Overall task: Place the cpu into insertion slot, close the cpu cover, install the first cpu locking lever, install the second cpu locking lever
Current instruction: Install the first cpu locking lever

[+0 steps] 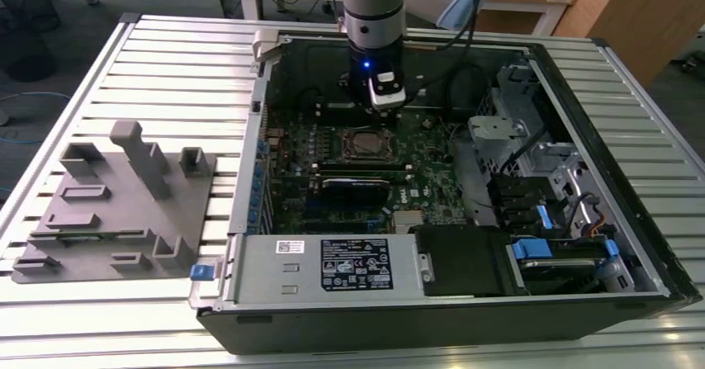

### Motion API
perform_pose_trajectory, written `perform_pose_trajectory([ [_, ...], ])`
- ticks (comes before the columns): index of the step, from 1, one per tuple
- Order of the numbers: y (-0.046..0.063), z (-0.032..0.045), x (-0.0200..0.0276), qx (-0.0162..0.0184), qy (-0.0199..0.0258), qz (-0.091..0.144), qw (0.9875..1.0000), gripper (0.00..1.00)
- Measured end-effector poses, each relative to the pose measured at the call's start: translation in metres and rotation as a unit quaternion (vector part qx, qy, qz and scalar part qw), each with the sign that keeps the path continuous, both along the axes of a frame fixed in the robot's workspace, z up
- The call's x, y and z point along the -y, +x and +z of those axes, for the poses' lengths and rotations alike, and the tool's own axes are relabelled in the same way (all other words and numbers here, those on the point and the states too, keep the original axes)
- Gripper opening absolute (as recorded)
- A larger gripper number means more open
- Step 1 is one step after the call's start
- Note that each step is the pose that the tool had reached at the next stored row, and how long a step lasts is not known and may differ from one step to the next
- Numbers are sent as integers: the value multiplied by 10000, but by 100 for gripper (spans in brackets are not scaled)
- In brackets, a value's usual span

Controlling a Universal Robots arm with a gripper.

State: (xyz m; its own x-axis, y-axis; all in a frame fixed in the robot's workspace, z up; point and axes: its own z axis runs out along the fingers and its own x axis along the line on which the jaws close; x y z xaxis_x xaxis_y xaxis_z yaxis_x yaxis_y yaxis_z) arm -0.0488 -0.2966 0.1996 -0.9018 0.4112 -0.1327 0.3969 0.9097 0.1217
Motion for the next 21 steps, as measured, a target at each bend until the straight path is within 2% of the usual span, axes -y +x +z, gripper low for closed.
perform_pose_trajectory([
  [9,-14,3,-3,0,49,-153,9999,11],
  [15,-19,3,-6,-1,111,-184,9998,11],
  [21,-19,3,-5,-1,119,-203,9997,11],
])
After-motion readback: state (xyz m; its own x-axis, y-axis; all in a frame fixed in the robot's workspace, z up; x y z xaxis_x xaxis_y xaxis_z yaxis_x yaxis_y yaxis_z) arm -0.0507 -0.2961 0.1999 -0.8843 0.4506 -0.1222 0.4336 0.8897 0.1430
